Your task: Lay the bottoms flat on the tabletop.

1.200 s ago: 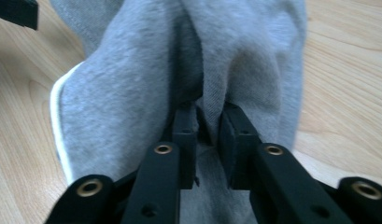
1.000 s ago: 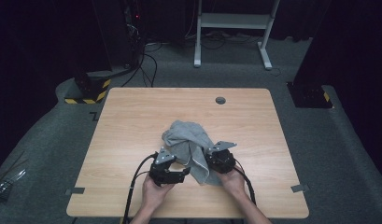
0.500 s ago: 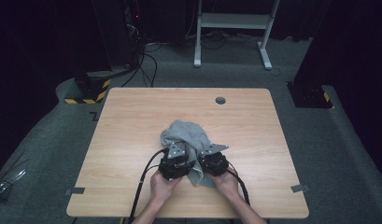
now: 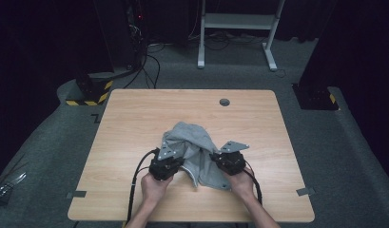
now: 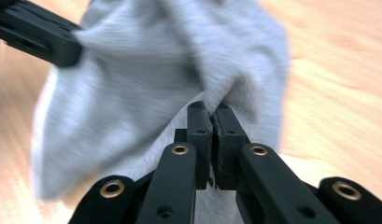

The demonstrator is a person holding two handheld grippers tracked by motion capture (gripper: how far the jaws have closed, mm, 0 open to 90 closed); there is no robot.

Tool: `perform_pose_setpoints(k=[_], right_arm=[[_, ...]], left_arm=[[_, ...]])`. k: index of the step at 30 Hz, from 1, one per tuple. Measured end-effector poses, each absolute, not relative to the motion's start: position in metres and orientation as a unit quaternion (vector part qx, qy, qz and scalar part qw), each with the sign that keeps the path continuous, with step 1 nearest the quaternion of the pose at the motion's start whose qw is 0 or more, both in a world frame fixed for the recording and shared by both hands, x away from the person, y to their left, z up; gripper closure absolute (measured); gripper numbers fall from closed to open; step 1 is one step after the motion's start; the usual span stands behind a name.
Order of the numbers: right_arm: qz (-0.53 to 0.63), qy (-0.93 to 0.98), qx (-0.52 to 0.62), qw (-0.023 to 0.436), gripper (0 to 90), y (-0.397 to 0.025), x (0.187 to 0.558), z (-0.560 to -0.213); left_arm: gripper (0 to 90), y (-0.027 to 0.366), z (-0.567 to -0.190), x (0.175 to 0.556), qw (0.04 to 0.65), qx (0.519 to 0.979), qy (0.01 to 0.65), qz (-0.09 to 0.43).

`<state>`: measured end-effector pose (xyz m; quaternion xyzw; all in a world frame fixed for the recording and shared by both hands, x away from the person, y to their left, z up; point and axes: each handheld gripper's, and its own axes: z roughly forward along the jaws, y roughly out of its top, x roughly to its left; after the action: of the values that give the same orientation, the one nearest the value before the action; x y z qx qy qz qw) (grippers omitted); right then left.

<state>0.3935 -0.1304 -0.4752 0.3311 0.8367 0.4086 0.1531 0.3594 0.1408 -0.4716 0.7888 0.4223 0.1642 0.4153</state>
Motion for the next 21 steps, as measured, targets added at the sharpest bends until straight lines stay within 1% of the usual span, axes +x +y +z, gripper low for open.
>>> perform_pose_setpoints(k=[1,4,7,11,12,14,15,16,17,21], right_arm=[[0.41,0.83,0.342,0.163,86.8,-0.141,0.396,-0.47],[0.411,0.822,0.356,0.172,86.9,-0.153,0.4,-0.467],[0.408,0.814,0.372,0.179,86.9,-0.161,0.405,-0.469],[0.39,0.812,0.397,0.176,86.6,-0.169,0.413,-0.478],[0.383,0.814,0.4,0.174,85.3,-0.169,0.414,-0.48],[0.376,0.817,0.401,0.174,80.0,-0.169,0.412,-0.484],[0.376,0.817,0.401,0.174,80.0,-0.169,0.412,-0.484],[0.385,0.818,0.392,0.17,75.7,-0.169,0.406,-0.485],[0.386,0.818,0.39,0.169,73.5,-0.168,0.403,-0.484],[0.386,0.827,0.368,0.177,68.3,-0.164,0.389,-0.481]], left_arm=[[87.4,0.15,-0.47,0.36,0.418,0.78,0.434,0.17],[87.4,0.167,-0.471,0.362,0.414,0.767,0.455,0.184],[87.4,0.183,-0.476,0.365,0.394,0.759,0.478,0.2],[86.6,0.201,-0.485,0.368,0.372,0.747,0.511,0.205],[85.3,0.203,-0.486,0.367,0.367,0.746,0.517,0.205],[78.2,0.203,-0.485,0.361,0.369,0.744,0.517,0.207],[74.6,0.203,-0.485,0.361,0.369,0.744,0.517,0.207],[70.0,0.199,-0.481,0.354,0.375,0.748,0.506,0.211],[66.5,0.196,-0.479,0.35,0.383,0.748,0.498,0.212],[58.6,0.175,-0.473,0.335,0.389,0.77,0.456,0.218]])
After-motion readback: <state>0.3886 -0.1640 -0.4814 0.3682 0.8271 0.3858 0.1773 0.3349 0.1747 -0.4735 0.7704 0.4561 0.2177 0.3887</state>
